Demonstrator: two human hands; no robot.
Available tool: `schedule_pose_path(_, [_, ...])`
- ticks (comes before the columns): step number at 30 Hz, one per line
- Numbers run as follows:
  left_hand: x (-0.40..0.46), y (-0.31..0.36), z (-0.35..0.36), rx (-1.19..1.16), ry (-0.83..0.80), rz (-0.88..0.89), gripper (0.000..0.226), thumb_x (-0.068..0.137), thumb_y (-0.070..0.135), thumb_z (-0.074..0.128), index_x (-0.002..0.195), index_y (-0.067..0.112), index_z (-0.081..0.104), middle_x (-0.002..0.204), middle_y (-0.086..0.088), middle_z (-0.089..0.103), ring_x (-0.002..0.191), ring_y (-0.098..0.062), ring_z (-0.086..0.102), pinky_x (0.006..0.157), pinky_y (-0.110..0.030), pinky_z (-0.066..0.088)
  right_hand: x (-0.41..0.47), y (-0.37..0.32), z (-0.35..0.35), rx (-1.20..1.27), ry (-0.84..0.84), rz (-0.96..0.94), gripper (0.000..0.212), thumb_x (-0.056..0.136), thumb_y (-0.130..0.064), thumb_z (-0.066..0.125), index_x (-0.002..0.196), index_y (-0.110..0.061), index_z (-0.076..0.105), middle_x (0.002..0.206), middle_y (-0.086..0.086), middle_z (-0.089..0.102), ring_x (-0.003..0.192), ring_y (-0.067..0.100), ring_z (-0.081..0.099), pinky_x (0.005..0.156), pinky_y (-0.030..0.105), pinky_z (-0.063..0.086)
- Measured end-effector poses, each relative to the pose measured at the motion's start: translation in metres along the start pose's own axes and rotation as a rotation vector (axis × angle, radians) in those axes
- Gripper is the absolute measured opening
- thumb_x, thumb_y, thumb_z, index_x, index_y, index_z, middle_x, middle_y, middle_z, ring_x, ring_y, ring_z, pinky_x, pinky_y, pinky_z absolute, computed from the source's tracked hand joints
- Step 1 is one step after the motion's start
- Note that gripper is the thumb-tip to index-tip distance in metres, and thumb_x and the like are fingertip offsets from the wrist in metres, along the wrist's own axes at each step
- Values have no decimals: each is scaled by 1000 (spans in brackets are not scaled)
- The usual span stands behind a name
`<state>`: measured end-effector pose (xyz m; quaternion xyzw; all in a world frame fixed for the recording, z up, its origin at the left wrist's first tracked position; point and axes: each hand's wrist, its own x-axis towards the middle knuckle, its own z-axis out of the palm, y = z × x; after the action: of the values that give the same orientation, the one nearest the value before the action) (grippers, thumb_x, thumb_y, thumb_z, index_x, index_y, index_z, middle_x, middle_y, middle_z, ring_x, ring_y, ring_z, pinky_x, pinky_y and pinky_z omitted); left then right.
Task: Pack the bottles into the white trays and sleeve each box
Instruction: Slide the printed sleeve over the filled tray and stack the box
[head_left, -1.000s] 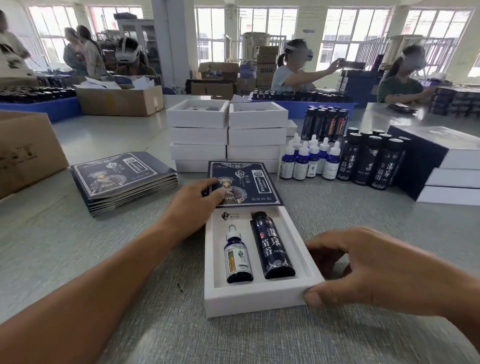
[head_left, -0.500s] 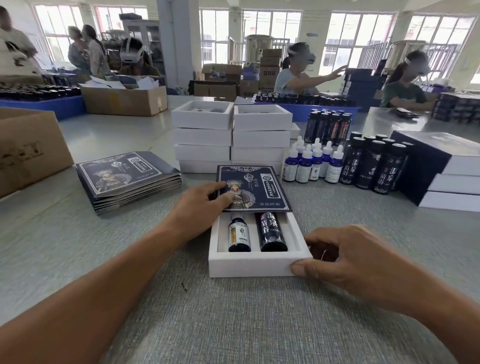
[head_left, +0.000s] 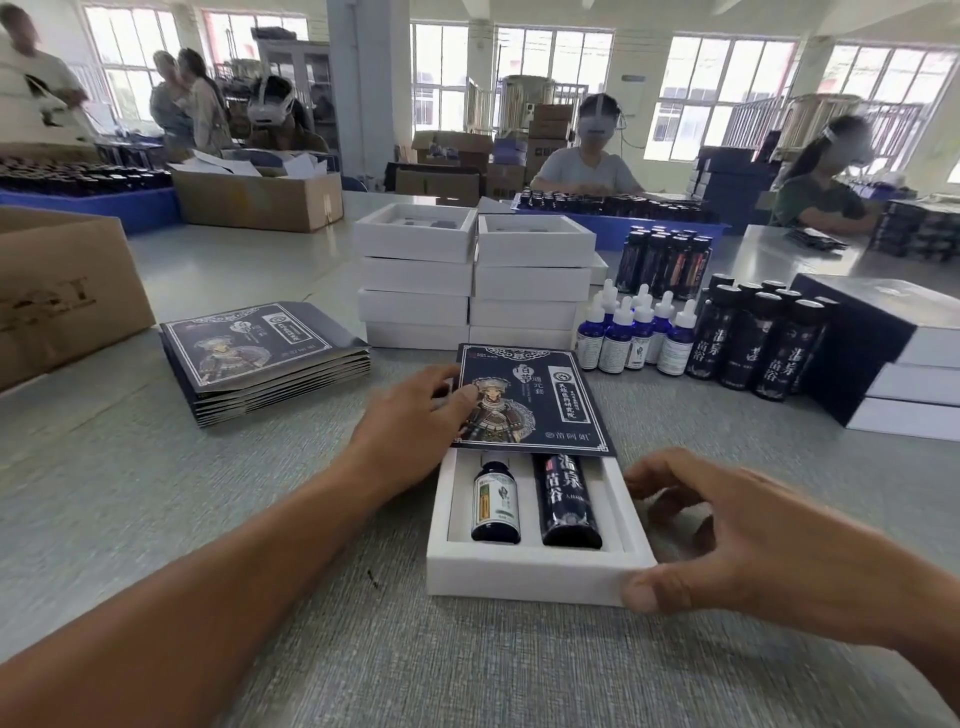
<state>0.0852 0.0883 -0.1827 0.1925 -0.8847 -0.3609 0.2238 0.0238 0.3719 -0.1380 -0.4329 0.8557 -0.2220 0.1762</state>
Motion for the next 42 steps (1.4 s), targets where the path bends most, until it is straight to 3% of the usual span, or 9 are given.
schedule_pose_path(4, [-1,0,0,-40,-91,8,30,103,44,42,124,32,60,113,7,68,105,-17,62,98,-46,47,1,2,2,10,13,-6,120,41,-96,65,143,-63,11,140,-46,30,124,-22,37,106,17,36])
schedule_pose_path(7, [-1,2,-1,-35,-97,21,29,104,42,39,121,32,60,111,9,68,103,-15,61,97,-46,47,2,4,5,36,25,9,126,43,-93,68,146,-61,3,148,-42,24,131,-16,31,115,30,33])
schedule_pose_path(12, [-1,1,-1,-7,-76,14,33,105,42,36,129,35,58,120,11,66,111,-15,58,102,-44,44,10,7,8,76,104,20,124,48,-93,66,150,-54,8,147,-40,29,109,-31,37,99,22,42])
schedule_pose_path(16, [-1,2,0,-5,-85,29,33,105,41,37,129,35,59,120,12,67,111,-15,59,101,-44,45,15,12,9,97,149,11,123,50,-91,68,153,-46,16,148,-37,34,123,-19,39,110,33,41])
schedule_pose_path(21, [-3,3,0,-7,-82,28,33,105,40,37,130,34,58,121,10,66,111,-16,59,101,-43,44,19,15,11,117,183,-22,119,52,-87,69,152,-41,25,140,-41,40,117,-28,38,108,28,41])
schedule_pose_path(25, [-2,7,0,4,-87,-12,33,104,41,41,131,31,56,124,6,65,110,-18,59,100,-43,45,24,17,14,138,241,-70,92,59,-79,72,139,-48,40,109,-58,47,106,-27,49,93,20,44])
schedule_pose_path(30, [-2,9,-2,19,-92,-15,29,103,41,42,125,34,60,114,10,68,103,-14,61,97,-41,47,31,16,17,159,292,-63,51,65,-62,75,106,-66,46,95,-54,55,87,-23,60,62,-3,41])
schedule_pose_path(37, [-3,10,-2,12,-95,-19,30,104,40,41,124,32,62,112,8,69,103,-17,62,97,-43,47,36,19,18,154,287,-83,49,70,-62,71,111,-71,45,95,-56,54,92,-27,55,68,-11,33])
schedule_pose_path(42, [-3,11,-2,12,-97,-24,31,103,40,42,125,31,62,114,9,69,104,-16,61,98,-43,47,39,22,23,91,417,-81,68,67,-68,66,130,-44,59,97,-36,63,92,-22,58,69,-7,38])
